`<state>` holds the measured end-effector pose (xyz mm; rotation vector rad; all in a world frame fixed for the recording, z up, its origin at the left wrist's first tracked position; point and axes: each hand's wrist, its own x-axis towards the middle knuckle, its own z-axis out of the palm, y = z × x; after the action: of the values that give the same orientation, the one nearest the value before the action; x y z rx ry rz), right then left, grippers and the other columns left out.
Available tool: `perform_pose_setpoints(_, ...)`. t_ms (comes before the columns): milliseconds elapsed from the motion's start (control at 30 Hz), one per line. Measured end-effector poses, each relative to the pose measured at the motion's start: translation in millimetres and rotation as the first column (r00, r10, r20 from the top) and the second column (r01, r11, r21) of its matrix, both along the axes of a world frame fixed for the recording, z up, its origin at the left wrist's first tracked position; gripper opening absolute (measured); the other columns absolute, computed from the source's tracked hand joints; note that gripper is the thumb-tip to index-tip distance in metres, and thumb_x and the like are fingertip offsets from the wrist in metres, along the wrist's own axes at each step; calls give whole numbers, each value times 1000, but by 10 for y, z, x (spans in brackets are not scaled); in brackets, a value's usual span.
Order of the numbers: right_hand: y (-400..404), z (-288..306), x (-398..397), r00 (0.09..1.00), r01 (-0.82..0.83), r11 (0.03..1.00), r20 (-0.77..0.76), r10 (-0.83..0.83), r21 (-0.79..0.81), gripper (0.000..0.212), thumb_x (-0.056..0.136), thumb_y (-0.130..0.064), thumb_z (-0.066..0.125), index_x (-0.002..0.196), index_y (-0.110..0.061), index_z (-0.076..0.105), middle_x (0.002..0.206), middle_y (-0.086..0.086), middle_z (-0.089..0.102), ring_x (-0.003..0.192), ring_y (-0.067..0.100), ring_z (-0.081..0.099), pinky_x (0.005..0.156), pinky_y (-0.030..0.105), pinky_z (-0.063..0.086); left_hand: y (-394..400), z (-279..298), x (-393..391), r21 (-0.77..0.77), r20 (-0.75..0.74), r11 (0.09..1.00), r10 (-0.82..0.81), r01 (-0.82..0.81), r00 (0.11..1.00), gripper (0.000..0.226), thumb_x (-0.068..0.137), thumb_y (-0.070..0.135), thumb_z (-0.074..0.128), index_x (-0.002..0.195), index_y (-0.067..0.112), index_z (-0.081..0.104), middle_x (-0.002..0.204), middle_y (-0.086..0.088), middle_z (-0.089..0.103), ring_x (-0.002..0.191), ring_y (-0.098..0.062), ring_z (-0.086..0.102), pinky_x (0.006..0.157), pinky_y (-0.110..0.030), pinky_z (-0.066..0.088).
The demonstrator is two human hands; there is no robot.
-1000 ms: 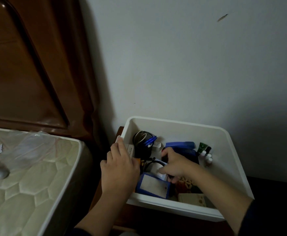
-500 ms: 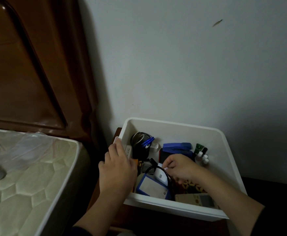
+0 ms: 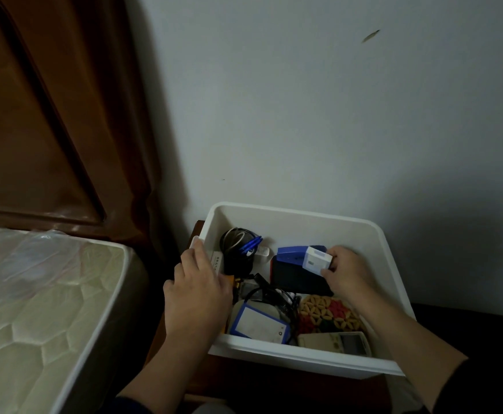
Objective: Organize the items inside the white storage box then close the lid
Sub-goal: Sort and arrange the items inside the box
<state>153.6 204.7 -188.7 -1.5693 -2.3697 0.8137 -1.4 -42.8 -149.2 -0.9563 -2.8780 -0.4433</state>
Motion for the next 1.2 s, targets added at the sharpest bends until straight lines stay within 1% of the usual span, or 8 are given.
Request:
perform_pose_setpoints(67,18,-6,11,999,-9,999,49,7,41,22,92,-13,79,108,-19,66,116,10,72,104,28,68,83,34,55,-2,2,-6,-5,-2,1000,-2,2,1000,78,102,47,47,164,12,16,151,-9,45,130,-25,57,95,-42,58)
perform_pose_setpoints(167,21,7,18,989,-36,996,146,24,77,24,95,-11,75,117,-14,67,119,13,70,108,31,67,88,39,57,-2,6,-8,-7,6,1000,-3,3,1000,77,102,47,47,164,12,16,151,-9,45,130,-25,57,94,-42,58)
perform_pose_setpoints(333,20,81,41,983,-88,979,178,54,185,17,97,-16,70,112,-14,62,108,11,70,97,29,66,85,44,59,1,-1,-3,-6,10,1000,-1,1,1000,77,102,46,47,164,13,16,151,-9,45,129,-25,57,93,-40,58)
perform_pose_setpoints(533,-7,181,8,972,-141,973,210,101,183,18,97,-23,74,111,-14,65,108,10,70,98,29,66,86,41,57,4,4,-4,1,19,1000,-2,2,1000,77,102,46,48,164,12,17,150,-10,45,130,-27,57,94,-42,58)
perform_pose_setpoints(733,-11,273,3,946,-194,961,296,131,196,13,100,-12,67,111,-9,62,111,14,68,104,30,66,88,42,57,2,7,-5,12,23,1000,-5,5,1000,77,102,46,47,164,13,15,152,-9,44,132,-26,56,96,-42,58)
perform_pose_setpoints(1000,-68,418,2,930,-201,965,343,133,171,35,94,-18,78,120,-8,57,120,15,65,109,31,64,90,41,56,3,-2,-8,10,30,1000,-4,3,1000,77,102,45,49,163,13,16,150,-10,45,130,-27,56,94,-43,58)
perform_pose_setpoints(1100,-101,476,9,940,-205,956,314,132,212,42,91,-27,82,120,-15,55,118,8,61,104,27,61,87,42,56,1,-4,-12,4,25,1000,-7,7,1000,78,102,46,49,163,12,16,151,-10,44,131,-26,56,94,-43,59)
perform_pose_setpoints(1200,-312,579,-60,940,-300,883,268,210,362,28,90,-41,78,106,-29,57,102,-7,57,90,16,57,74,33,52,6,-7,-12,-2,21,1000,-5,5,1000,78,101,46,49,164,12,16,151,-11,45,130,-27,57,94,-43,59)
